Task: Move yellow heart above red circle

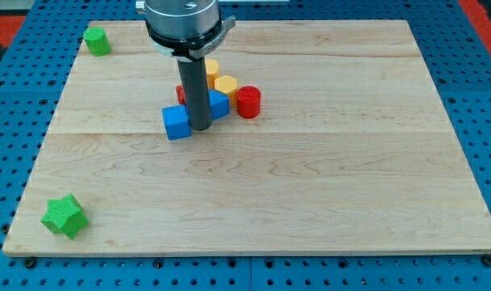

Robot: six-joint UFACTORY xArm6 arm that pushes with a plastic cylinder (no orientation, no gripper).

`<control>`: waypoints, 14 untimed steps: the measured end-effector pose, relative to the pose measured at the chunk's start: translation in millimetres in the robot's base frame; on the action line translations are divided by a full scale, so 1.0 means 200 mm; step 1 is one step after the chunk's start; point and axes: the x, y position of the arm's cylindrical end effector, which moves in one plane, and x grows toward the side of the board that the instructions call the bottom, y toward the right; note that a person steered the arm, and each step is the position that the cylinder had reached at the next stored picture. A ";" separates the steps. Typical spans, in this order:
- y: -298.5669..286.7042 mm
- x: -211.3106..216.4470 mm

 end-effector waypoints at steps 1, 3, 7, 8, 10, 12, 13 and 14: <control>-0.04 0.25; -0.32 -0.02; 0.02 -0.60; 0.09 -0.60; 0.17 -0.73; 0.35 -0.57; 0.58 -0.58; 0.69 -0.55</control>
